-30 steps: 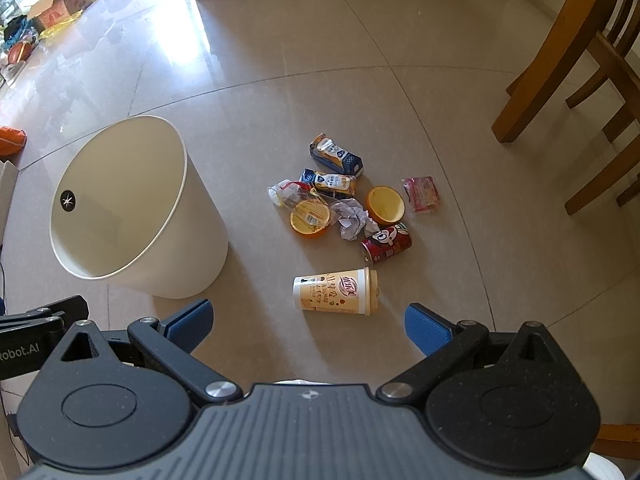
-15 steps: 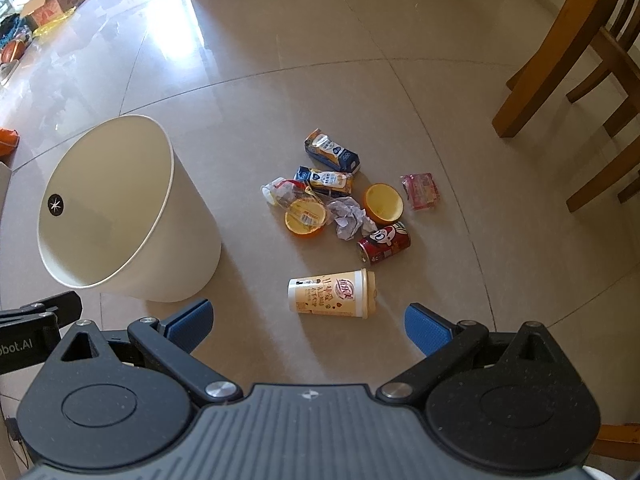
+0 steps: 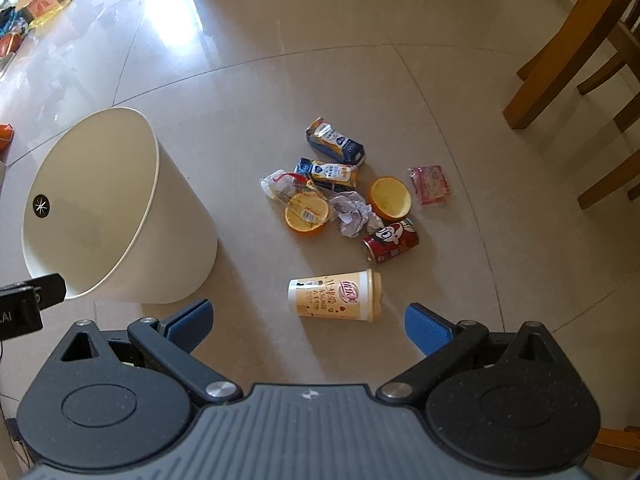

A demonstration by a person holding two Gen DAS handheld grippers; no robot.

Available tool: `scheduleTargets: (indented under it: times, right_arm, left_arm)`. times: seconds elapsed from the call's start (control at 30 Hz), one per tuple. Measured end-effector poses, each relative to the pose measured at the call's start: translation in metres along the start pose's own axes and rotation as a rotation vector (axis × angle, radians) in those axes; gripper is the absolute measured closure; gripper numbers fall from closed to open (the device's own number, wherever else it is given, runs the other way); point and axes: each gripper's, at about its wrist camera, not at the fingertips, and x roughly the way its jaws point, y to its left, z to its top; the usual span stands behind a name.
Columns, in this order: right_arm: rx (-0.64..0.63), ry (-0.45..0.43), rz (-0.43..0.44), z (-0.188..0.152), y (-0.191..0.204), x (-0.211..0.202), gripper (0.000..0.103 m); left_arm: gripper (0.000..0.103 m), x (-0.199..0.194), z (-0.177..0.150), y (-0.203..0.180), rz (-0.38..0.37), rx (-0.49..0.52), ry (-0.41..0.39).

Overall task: Collect trash
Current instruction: 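Move the left tool toward the white bin while the right tool approaches the trash pile, then close the left tool on the white bin rim while the right tool nears the milk-tea cup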

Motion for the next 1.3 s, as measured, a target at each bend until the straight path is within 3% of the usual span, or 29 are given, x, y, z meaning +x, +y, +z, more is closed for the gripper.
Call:
scheduleTargets:
  times: [0.57, 0.93, 1.07, 1.3]
  right_arm:
    - [-0.035, 0.008, 0.02, 0.043, -0.017, 0.04, 0.0]
    - [-0.043, 0.045, 0.088, 0.049, -0.007, 0.066, 0.0]
    - [-0.071, 0.042, 0.072, 0.056, -0.003, 0.067, 0.0]
    - [-0.022, 0.086, 0.109, 0.067, 0.005, 0.072, 0.0]
  left_arm:
    - [0.001, 0.031, 0.033, -0.003, 0.087, -0.014, 0.023]
    - [0.001, 0.048, 0.042, -0.01, 0.147, -0.009, 0.044]
    - [0.001, 0.049, 0.044, -0.009, 0.162, -0.017, 0.044]
    - [0.001, 0.052, 0.05, -0.007, 0.162, -0.009, 0.03]
